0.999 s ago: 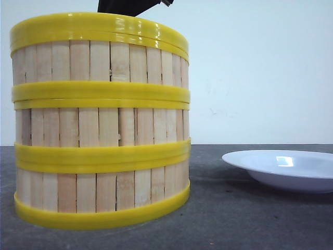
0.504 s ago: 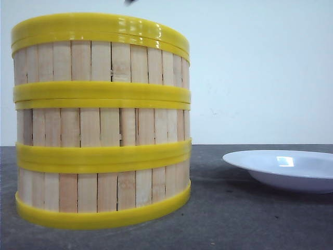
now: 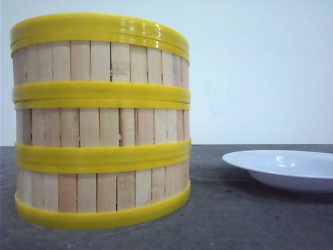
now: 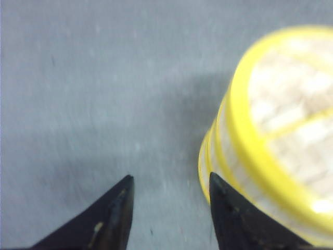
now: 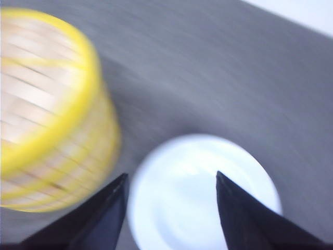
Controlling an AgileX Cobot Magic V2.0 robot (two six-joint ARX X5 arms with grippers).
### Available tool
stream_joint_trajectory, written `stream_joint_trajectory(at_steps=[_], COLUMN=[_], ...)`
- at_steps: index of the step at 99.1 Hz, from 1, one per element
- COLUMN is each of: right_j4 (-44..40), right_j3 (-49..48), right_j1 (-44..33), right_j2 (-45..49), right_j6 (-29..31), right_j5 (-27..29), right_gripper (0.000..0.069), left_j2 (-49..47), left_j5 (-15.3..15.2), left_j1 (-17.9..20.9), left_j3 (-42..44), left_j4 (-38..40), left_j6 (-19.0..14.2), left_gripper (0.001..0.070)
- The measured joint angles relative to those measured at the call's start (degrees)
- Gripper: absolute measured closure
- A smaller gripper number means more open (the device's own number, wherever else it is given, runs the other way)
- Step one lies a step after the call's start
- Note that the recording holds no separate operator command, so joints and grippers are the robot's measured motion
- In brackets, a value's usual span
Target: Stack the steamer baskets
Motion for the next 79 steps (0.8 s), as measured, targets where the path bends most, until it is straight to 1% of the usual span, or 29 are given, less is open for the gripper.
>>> stream_joint_trajectory(at_steps=[6, 13, 19, 26, 40, 62, 66, 69, 71, 76, 79], right_j4=[-0.15, -0.5, -0.83, -1.03, -1.84, -1.88, -1.88, -1.9, -1.9, -1.88, -1.77], right_j3=[-4.5, -9.35, -13.46, -18.1, -22.97, -23.17, -23.17, -23.17, -23.17, -23.17, -23.17], right_j1=[-5.01, -9.9, -12.94, -15.67, -17.14, -17.14, -17.14, -17.14, -17.14, -17.14, -17.14], right_j2=[-3.69, -7.04, -9.33, -11.37, -13.7, -13.81, -13.84, -13.84, -13.84, -13.84, -13.84], right_j6=[0.26, 0.55, 0.74, 0.83, 0.9, 0.9, 0.92, 0.96, 1.03, 1.14, 1.14], right_j5=[-0.94, -4.24, -7.61, -8.9, -8.7, -8.72, -8.72, -8.72, -8.72, -8.72, -8.7], right_gripper=[0.0368, 0.0368, 0.0368, 0.0368, 0.0368, 0.0368, 0.037, 0.0388, 0.0418, 0.0537, 0.0591], left_j2=[-1.09, -1.75, -1.73, -1.42, -1.44, -1.62, -1.62, -1.62, -1.62, -1.62, -1.62], left_j5=[0.02, 0.09, 0.24, 0.26, 0.33, 0.39, 0.39, 0.39, 0.37, 0.37, 0.37], left_j1=[0.0, 0.0, -0.02, 0.0, -0.02, -0.02, -0.02, -0.02, -0.02, -0.02, 0.0], left_j3=[-3.04, -6.12, -8.09, -9.75, -10.16, -10.16, -10.16, -10.16, -10.16, -10.16, -10.16], left_j4=[0.63, 1.73, 1.88, 1.84, 2.4, 3.63, 3.63, 3.63, 3.63, 3.65, 3.69], left_j6=[-0.7, -1.33, -1.55, -1.77, -1.9, -2.58, -2.58, -2.58, -2.58, -2.67, -2.73], left_gripper=[0.0441, 0.0441, 0.0441, 0.0441, 0.0441, 0.0441, 0.0452, 0.0479, 0.051, 0.0602, 0.0638])
